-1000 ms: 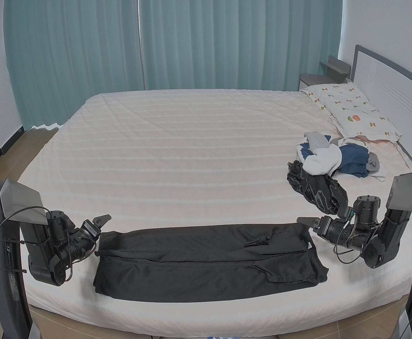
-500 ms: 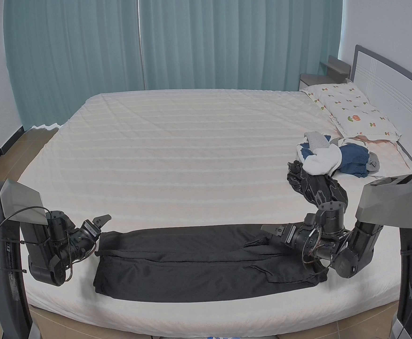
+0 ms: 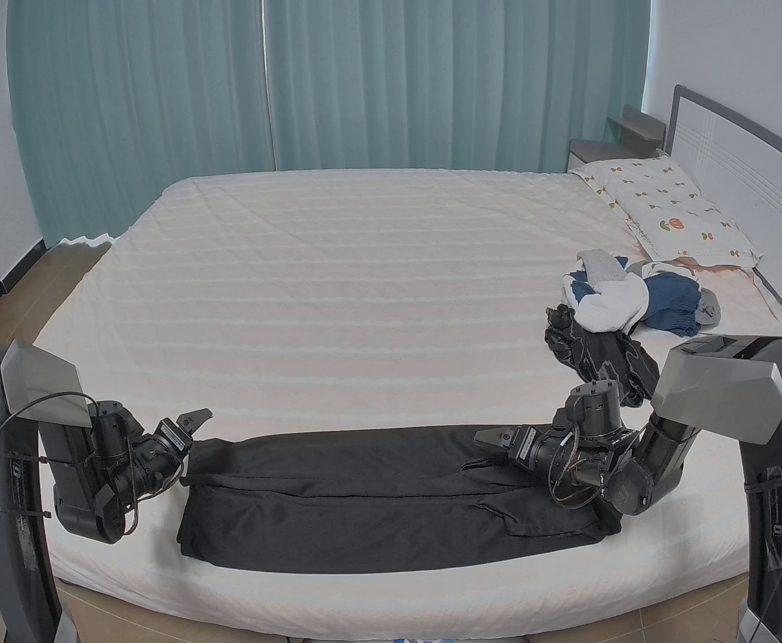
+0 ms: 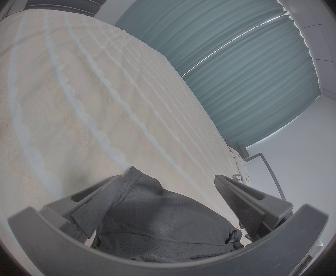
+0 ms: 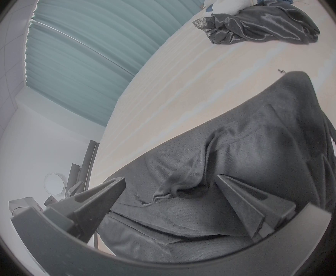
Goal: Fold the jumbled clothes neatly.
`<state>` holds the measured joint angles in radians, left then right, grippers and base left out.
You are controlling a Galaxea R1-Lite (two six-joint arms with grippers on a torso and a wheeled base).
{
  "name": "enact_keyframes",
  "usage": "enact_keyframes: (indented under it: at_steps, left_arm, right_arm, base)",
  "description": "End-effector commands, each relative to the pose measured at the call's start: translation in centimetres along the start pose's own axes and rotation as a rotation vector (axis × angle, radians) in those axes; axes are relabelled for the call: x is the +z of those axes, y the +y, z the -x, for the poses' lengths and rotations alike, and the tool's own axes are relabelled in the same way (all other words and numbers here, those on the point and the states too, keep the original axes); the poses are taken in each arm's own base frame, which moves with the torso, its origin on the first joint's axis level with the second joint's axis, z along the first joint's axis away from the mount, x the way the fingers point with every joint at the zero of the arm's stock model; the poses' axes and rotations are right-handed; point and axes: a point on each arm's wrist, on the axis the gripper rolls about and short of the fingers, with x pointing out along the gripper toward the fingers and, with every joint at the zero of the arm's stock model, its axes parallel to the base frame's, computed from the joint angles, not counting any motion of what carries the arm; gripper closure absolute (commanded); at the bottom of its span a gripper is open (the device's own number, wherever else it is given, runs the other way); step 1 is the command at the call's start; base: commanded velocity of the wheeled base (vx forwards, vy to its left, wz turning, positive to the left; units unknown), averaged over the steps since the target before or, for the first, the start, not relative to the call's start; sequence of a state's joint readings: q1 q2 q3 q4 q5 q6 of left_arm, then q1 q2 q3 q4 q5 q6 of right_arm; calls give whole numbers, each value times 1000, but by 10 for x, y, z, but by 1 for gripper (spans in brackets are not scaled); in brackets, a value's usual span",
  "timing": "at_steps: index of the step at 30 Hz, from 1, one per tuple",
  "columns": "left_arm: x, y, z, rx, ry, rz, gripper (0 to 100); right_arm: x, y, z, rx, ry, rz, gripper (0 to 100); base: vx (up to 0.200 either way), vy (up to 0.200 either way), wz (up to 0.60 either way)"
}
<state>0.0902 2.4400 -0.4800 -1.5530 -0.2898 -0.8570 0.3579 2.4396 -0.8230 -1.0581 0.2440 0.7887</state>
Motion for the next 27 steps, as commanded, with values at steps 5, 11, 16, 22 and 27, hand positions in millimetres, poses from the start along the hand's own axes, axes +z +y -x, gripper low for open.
enact_keyframes:
  at_steps: [5, 11, 16, 22, 27]
  left_arm:
    - [1, -1, 0, -10, -11, -4, 0]
    - [-1, -2, -1, -8, -10, -6, 0]
    - [-1, -2, -1, -10, -11, -6, 0]
    - [-1, -2, -1, -10, -11, -6, 0]
    - [-1, -2, -1, -8, -10, -6, 0]
  right_arm:
    - [8, 20, -10, 54, -14, 26, 0]
    - [10, 35, -22, 133, -27, 2, 0]
    - [21, 39, -36, 175, -91, -57, 0]
    - [11, 25, -50, 107, -116, -64, 0]
    - [20, 33, -38, 119, -142, -64, 0]
  base:
    - [0, 0, 0]
    - [0, 0, 0]
    - [0, 0, 0]
    - [0, 0, 0]
    - [0, 0, 0]
